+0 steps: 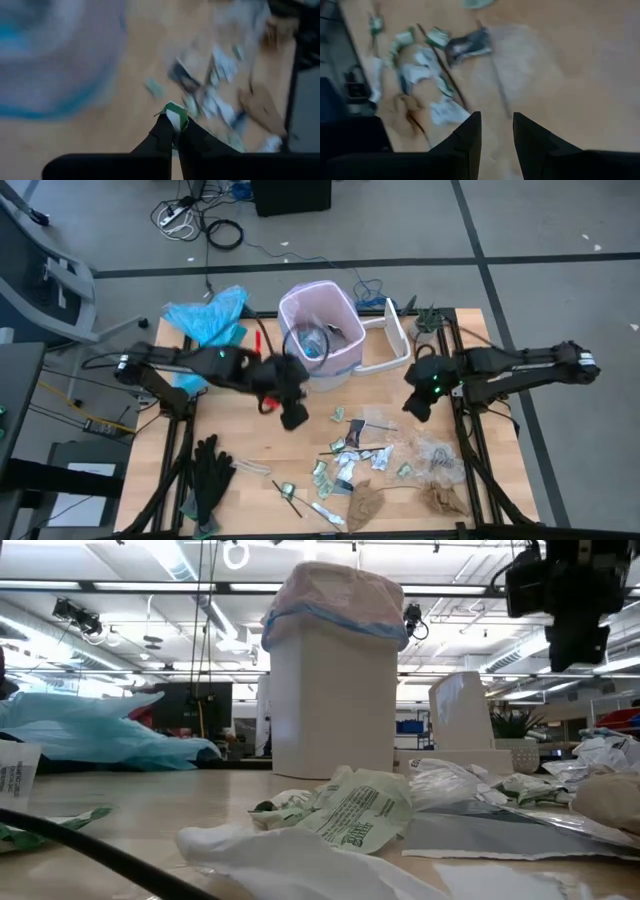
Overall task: Place trash/remove bag and relplace
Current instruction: Put the green paper into the trash bin, then put the clear cellophane into the trash bin
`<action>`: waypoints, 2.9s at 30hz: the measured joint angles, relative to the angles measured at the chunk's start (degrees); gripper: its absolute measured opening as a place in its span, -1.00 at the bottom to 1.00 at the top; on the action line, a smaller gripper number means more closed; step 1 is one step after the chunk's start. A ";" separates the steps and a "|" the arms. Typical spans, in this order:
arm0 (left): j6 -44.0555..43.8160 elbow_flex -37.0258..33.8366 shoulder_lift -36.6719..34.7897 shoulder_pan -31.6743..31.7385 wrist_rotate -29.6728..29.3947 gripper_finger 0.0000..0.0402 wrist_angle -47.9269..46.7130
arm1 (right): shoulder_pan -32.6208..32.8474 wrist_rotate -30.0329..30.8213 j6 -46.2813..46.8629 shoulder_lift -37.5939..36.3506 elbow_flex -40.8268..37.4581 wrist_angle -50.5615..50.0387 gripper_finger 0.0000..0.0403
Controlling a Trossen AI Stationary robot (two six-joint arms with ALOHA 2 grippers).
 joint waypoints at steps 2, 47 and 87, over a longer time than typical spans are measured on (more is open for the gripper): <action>4.59 3.27 0.04 2.43 -1.72 -0.89 0.30 | 1.97 -0.04 2.44 0.00 -2.61 6.52 -0.50; 20.53 -11.55 -5.31 0.54 1.26 -0.40 6.30 | 26.50 21.27 17.13 6.39 1.22 26.26 -0.61; -17.41 -59.51 -26.71 -17.37 -3.33 -0.41 50.50 | 60.87 15.94 74.50 40.22 43.50 -44.65 -0.58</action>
